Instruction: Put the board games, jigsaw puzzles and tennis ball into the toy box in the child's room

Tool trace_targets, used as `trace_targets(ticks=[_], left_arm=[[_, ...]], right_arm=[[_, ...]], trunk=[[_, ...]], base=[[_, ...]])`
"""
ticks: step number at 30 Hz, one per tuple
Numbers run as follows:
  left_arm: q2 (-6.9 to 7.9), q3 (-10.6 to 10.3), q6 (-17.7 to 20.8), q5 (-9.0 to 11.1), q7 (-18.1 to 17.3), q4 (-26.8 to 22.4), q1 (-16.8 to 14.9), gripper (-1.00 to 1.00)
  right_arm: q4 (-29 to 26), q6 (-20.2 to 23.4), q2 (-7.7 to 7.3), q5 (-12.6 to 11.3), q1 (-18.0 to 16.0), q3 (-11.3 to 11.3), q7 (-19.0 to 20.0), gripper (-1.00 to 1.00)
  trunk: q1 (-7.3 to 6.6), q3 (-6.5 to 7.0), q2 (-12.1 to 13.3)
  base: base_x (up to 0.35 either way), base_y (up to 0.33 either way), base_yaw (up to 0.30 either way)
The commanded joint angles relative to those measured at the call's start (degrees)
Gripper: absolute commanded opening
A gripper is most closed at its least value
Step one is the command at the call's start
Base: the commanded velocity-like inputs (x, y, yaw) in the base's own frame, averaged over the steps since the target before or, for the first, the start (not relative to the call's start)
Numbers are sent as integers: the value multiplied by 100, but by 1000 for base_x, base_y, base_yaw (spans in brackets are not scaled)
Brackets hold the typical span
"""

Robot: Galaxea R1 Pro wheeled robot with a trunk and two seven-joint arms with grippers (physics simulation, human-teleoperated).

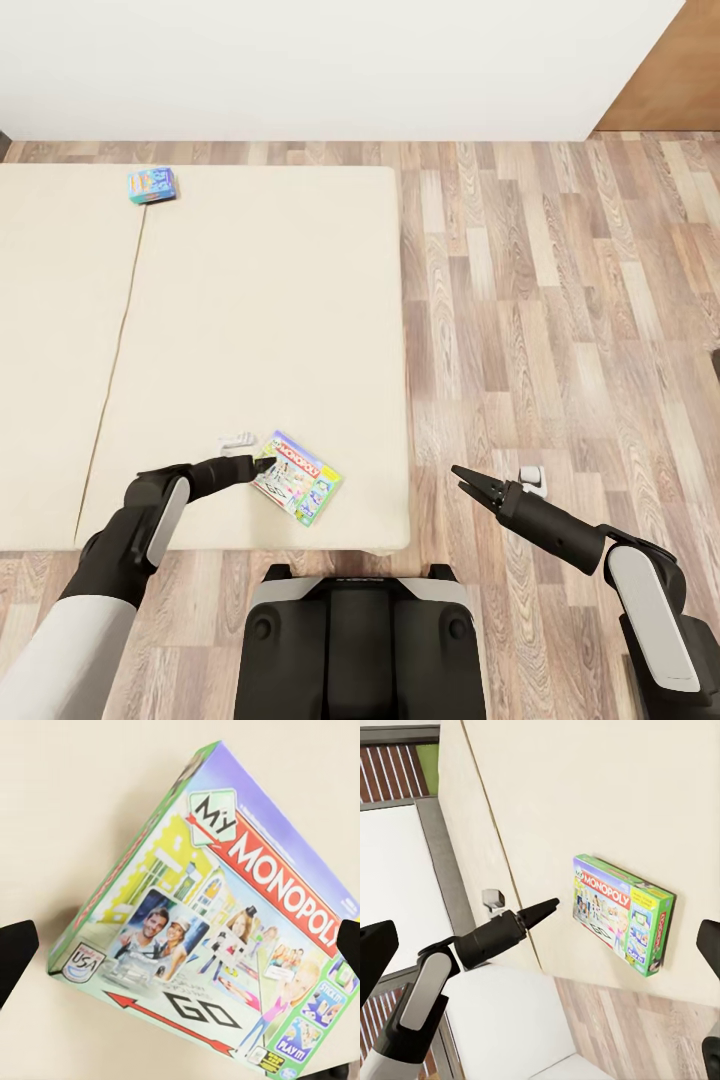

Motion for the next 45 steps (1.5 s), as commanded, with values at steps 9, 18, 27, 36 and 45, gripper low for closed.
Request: trace_targets(ticks=[9,18,27,36,45], left_arm=[[-11,14,15,22,33,56,-2,100],[-22,20,-35,21,35,115,-2,100],[-14,22,-67,25,32,145,-2,100],[-6,27,-74,30,32,148,-2,100],[-5,35,-74,44,32,143,-2,100]], right_arm=[[-1,28,1,27,-3,-8,35,100],[-1,28,1,27,-3,-8,35,100],[-1,28,1,27,-3,-8,35,100],[-1,28,1,27,-3,-7,37,100],[-1,28,1,27,-3,-7,35,100]], trunk=[[3,-10,-9],[3,-37,-9],[3,-70,-9],[3,-96,-9],[3,-101,-9]], base=[[0,0,0],[0,0,0],[0,0,0],[0,0,0],[0,0,0]])
